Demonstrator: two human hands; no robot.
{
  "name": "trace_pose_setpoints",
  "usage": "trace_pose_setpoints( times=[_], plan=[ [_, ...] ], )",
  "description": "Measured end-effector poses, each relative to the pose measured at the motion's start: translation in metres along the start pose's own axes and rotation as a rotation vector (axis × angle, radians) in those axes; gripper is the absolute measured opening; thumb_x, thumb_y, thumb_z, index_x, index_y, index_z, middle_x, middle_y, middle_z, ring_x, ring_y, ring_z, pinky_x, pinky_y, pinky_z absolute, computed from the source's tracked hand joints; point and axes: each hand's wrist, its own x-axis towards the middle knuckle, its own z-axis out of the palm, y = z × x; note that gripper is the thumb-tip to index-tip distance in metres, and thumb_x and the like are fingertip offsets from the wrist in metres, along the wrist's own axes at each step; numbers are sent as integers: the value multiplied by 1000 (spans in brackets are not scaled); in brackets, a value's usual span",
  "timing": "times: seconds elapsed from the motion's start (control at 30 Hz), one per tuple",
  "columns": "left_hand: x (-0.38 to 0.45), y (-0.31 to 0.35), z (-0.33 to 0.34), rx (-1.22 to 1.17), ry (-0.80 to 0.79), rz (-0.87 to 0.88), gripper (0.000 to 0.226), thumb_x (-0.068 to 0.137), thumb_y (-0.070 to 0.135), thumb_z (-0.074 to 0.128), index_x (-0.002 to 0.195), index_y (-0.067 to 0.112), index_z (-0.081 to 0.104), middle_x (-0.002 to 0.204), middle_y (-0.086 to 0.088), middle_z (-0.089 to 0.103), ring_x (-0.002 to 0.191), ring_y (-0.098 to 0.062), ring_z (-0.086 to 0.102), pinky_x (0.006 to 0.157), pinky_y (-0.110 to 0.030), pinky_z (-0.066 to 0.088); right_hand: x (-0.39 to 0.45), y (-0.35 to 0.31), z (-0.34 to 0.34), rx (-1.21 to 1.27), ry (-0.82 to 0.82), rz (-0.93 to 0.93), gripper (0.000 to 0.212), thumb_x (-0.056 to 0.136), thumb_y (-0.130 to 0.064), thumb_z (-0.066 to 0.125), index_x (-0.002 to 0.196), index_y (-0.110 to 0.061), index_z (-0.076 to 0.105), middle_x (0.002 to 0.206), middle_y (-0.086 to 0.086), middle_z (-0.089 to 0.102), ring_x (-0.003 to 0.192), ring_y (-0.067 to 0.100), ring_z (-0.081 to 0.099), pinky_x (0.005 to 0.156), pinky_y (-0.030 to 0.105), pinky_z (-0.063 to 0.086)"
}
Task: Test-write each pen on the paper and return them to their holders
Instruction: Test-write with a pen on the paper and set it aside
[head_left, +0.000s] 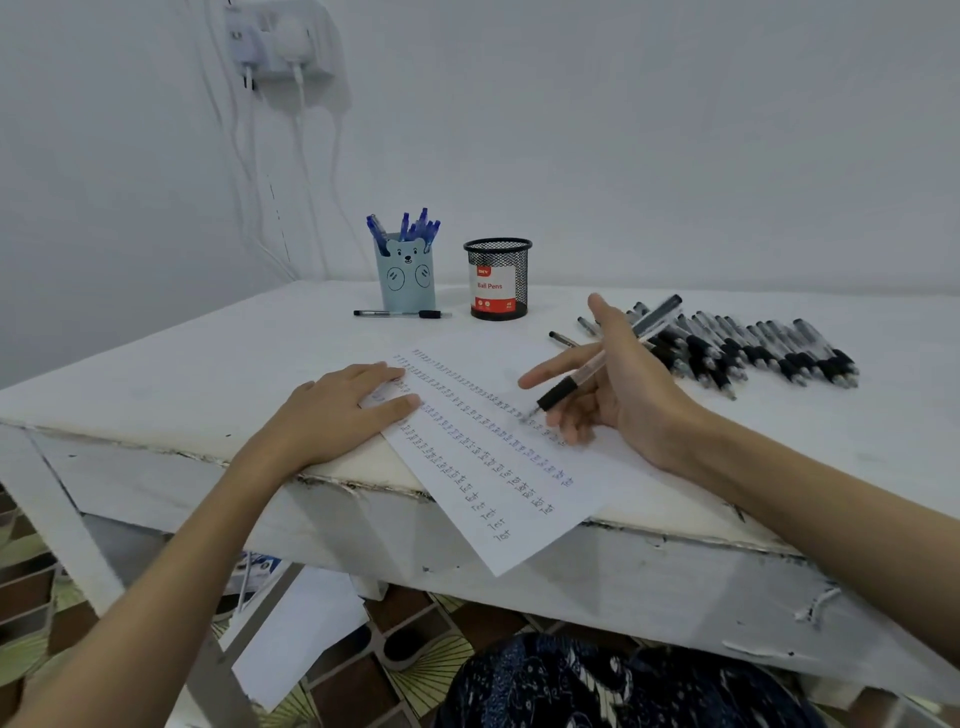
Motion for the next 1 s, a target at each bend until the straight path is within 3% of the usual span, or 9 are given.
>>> trace_pose_setpoints(
  times=[0.07,0.17,0.3,0.43,0.53,0.63,0.77,0.9,1.0],
  plan=[
    [2,-1,0,-4,4,0,88,62,84,23,139,42,34,152,13,27,137,-13,29,113,-39,21,-1,2,3,-20,46,-33,61,97,-48,40,73,-2,71,61,17,64,43,23,55,47,25,41],
    [3,-3,1,-3,10,-1,90,60,85,22,138,43,35,152,14,27,137,-12,29,112,-39,22,-3,6,6,-164,150,-125,41,90,-29,61,56,-6,60,44,4,50,34,14,39,38,18,28],
    [2,-3,2,-6,13,4,92,57,85,20,138,43,35,152,14,28,137,-13,29,111,-38,22,-6,4,9,-215,149,-165,53,96,-33,51,52,-2,56,39,8,47,26,16,36,34,13,23],
    [2,-2,1,7,13,3,85,65,81,24,139,42,35,152,13,27,138,-14,29,110,-38,21,-7,6,12,-327,167,-196,44,86,-7,61,46,-3,43,39,8,48,26,15,37,32,14,25],
    [2,-2,1,6,3,-3,85,65,81,24,139,42,34,152,12,27,138,-14,28,111,-39,21,-7,8,13,-406,211,-208,48,76,5,52,37,-14,31,38,8,44,25,14,35,33,12,22],
    [1,-2,1,-1,1,-2,93,58,86,20,139,42,35,152,12,28,137,-14,29,111,-39,22,-7,9,12,-431,222,-221,50,74,6,49,35,-16,28,38,9,42,24,14,34,33,11,21],
    [0,1,1,-3,7,-3,81,68,76,26,139,40,35,152,11,28,138,-13,29,111,-37,22,-7,11,11,-489,194,-232,48,75,5,49,40,-17,24,32,-1,31,30,17,43,34,12,20],
    [-3,2,0,-22,-8,-10,84,66,79,25,140,40,34,153,11,27,138,-14,29,113,-38,22,-9,9,13,-509,195,-251,45,77,7,49,46,-13,25,48,8,28,28,8,45,32,11,19],
    [-3,2,0,-31,-10,-14,79,70,75,28,140,40,34,153,13,25,139,-13,27,115,-40,19,-9,8,13,-503,187,-246,44,76,6,49,43,-14,27,47,10,35,27,13,41,34,12,20]
  ],
)
